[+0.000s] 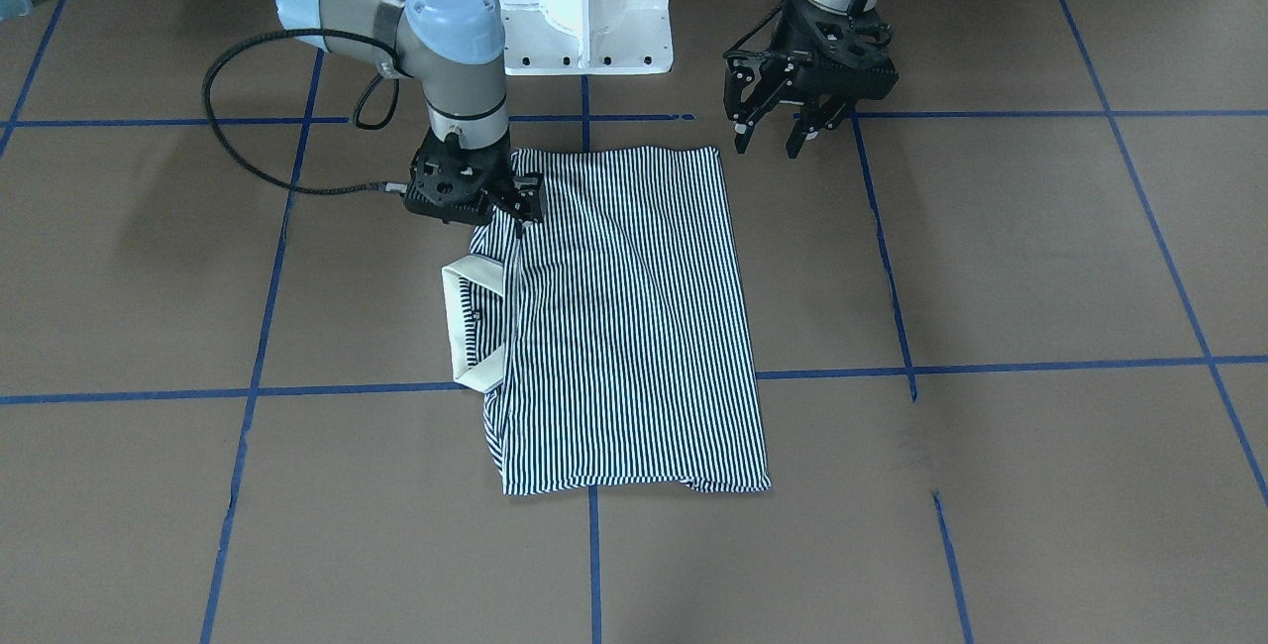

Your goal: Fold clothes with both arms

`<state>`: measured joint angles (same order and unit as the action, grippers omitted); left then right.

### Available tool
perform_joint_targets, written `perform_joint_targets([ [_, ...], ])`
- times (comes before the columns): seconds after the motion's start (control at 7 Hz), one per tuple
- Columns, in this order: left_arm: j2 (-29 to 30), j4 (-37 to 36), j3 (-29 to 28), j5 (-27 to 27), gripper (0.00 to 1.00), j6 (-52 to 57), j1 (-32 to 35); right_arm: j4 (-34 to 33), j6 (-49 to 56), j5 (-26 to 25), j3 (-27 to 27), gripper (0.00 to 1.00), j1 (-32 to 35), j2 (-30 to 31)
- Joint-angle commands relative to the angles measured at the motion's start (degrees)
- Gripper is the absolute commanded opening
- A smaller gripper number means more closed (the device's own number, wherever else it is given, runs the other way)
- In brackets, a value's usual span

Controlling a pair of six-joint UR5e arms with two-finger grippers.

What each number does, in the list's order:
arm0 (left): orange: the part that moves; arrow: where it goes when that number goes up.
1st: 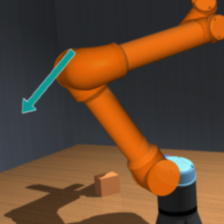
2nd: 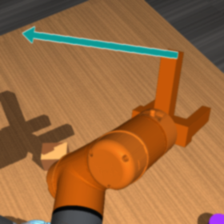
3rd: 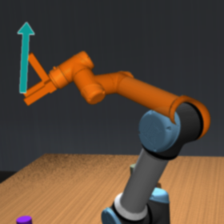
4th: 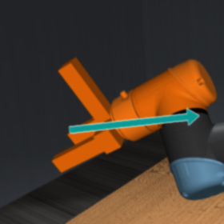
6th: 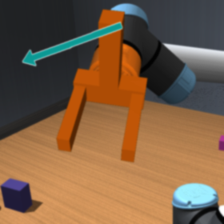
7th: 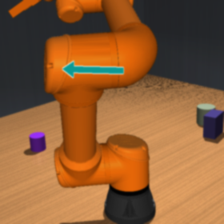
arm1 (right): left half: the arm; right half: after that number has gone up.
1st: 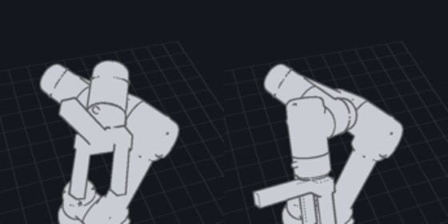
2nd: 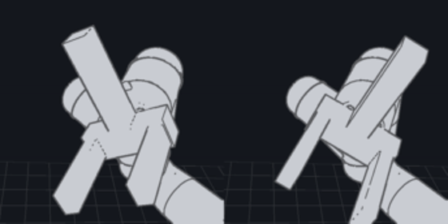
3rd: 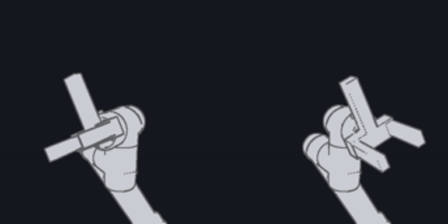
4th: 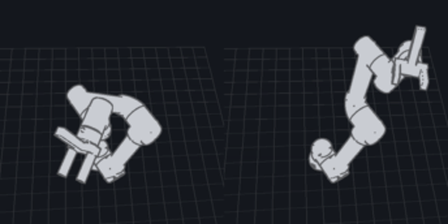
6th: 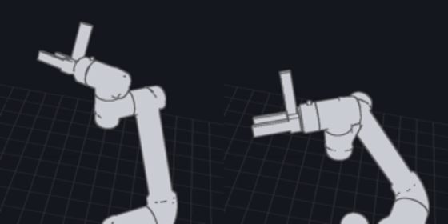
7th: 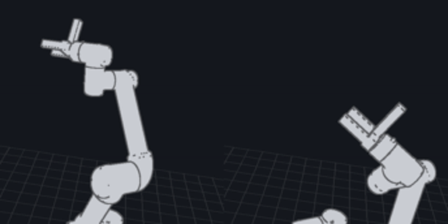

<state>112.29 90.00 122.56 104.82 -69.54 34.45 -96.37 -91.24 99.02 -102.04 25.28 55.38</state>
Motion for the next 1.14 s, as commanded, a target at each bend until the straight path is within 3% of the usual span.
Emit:
perform_joint_targets([
  [0.0, -0.06, 0.0, 0.05, 0.03, 0.64, -0.07, 0.0, 1.18, -17.86, -5.56, -2.11, 0.81, -5.57, 1.3],
  [0.14, -0.06, 0.0, -0.04, -0.06, 0.64, -0.07, 0.0, 1.71, -23.14, -9.34, -1.93, 0.8, -8.55, 1.13],
  [0.71, -0.06, 0.0, -0.04, 0.03, 0.64, -0.33, -0.08, 3.3, -28.28, -9.46, -1.49, 0.79, -10.16, 2.89],
  [1.0, -0.14, 0.09, -0.13, 0.03, 0.64, -0.33, -0.08, 3.3, -29.61, -9.46, -1.32, 0.72, -10.43, 2.8],
])
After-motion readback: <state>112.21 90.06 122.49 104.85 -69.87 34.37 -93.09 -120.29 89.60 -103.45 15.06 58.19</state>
